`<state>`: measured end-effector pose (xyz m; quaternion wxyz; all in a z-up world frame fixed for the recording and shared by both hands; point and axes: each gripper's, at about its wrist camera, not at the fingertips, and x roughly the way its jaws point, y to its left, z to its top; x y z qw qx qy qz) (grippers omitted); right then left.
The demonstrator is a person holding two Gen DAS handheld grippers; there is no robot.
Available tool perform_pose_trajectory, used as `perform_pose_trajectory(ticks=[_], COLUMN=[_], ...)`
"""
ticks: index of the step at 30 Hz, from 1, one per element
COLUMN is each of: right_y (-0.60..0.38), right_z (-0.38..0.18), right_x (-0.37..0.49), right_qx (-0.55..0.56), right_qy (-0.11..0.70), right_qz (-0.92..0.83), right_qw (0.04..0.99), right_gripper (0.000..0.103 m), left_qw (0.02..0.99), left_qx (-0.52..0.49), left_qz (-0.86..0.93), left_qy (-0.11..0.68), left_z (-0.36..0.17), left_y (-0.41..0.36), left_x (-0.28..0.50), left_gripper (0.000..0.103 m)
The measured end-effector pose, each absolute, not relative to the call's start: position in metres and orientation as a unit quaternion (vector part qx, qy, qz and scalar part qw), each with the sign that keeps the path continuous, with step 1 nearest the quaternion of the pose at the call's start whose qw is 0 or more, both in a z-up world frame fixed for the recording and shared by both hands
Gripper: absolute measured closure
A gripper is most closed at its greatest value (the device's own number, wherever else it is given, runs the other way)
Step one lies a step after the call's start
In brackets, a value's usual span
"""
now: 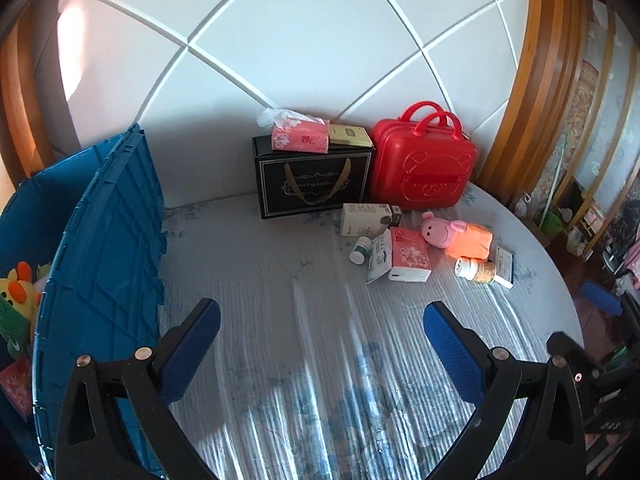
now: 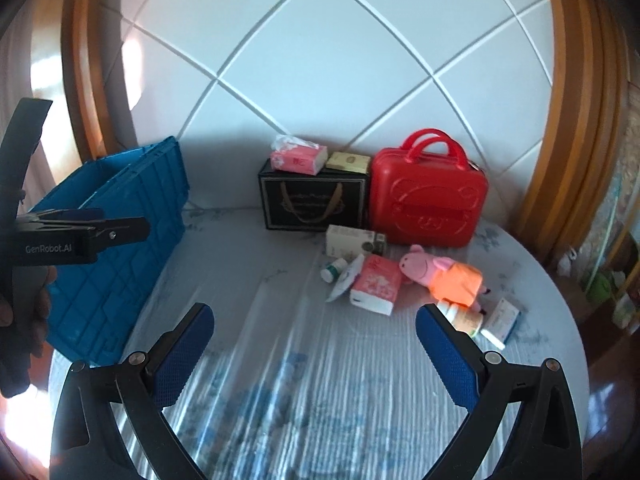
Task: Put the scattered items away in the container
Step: 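Move both tools back toward the remaining items on the bed, then grasp the wet-wipes pack with the left tool while the right tool grasps the white-capped bottle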
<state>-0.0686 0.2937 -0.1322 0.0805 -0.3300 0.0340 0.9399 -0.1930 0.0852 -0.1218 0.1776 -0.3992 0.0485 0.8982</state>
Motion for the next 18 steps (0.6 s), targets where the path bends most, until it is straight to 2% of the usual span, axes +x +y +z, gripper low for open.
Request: perform_pose_trajectory(ticks=[9, 18], right_y=[0.407, 0.508], right_z=[-0.196, -0.272], right_x=[-0.074, -0.119], right_qx=[-0.360, -0.410], right_qy=[0.025, -0.017], right_qz=[0.923, 0.908], right_qw=[0.136, 0.088], right_gripper=[0.001, 0.001], left_qw=[0.186, 0.156], left_qx=[-0.426, -0.441], left_qz=[0.881, 0.879], left_qy=[0.084, 0.091], left_z=[-0.169, -0.243], left_y=[0.159, 0.244], left_x=[-0.215, -0.271], left_gripper=[0.000, 0.000])
